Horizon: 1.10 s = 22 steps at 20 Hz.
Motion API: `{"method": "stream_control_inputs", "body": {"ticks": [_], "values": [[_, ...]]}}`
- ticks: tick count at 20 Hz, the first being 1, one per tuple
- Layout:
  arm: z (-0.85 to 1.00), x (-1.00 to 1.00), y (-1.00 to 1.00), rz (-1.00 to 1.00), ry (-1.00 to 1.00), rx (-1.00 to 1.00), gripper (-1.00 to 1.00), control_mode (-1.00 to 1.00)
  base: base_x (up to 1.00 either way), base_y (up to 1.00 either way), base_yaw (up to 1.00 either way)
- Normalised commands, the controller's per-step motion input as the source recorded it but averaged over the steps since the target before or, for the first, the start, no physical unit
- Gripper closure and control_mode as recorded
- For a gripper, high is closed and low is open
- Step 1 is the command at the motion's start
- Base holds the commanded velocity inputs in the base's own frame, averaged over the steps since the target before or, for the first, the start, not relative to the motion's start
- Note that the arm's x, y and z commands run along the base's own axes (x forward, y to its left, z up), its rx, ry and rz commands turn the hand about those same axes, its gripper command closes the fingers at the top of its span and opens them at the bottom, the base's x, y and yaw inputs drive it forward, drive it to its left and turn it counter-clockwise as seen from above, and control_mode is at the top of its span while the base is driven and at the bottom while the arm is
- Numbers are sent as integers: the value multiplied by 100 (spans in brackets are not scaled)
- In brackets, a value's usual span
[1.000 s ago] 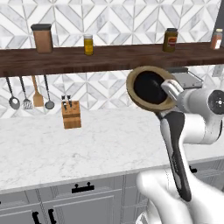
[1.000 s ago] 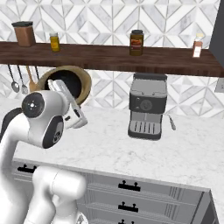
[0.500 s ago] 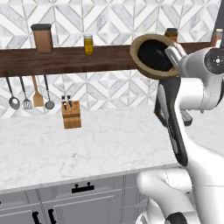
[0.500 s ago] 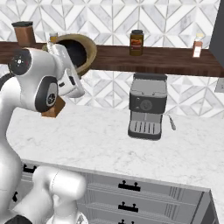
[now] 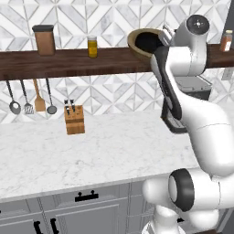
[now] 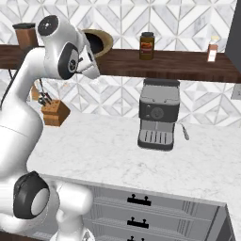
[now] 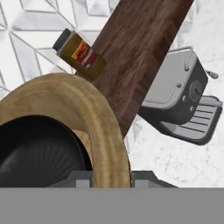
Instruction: Pick up the bowls on the counter and stack them on top of one another in the open cabinet. Place the smaller bowl on top of the larger bowl.
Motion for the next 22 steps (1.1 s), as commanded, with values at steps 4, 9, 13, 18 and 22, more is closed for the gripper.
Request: {"method": "stream_control_inputs", "body": {"ticks": [4, 9, 13, 18, 22], "values": [[4, 100, 0, -1, 18, 0, 100, -100, 0, 0, 0], [0, 100, 0, -1, 7, 0, 100, -100, 0, 0, 0], [-4, 100, 0, -4, 0, 0, -100, -100, 0, 0, 0], [-22, 72, 0, -2, -1, 0, -100, -100, 0, 0, 0], [-1, -14, -9, 0, -3, 0, -100, -100, 0, 0, 0]]}}
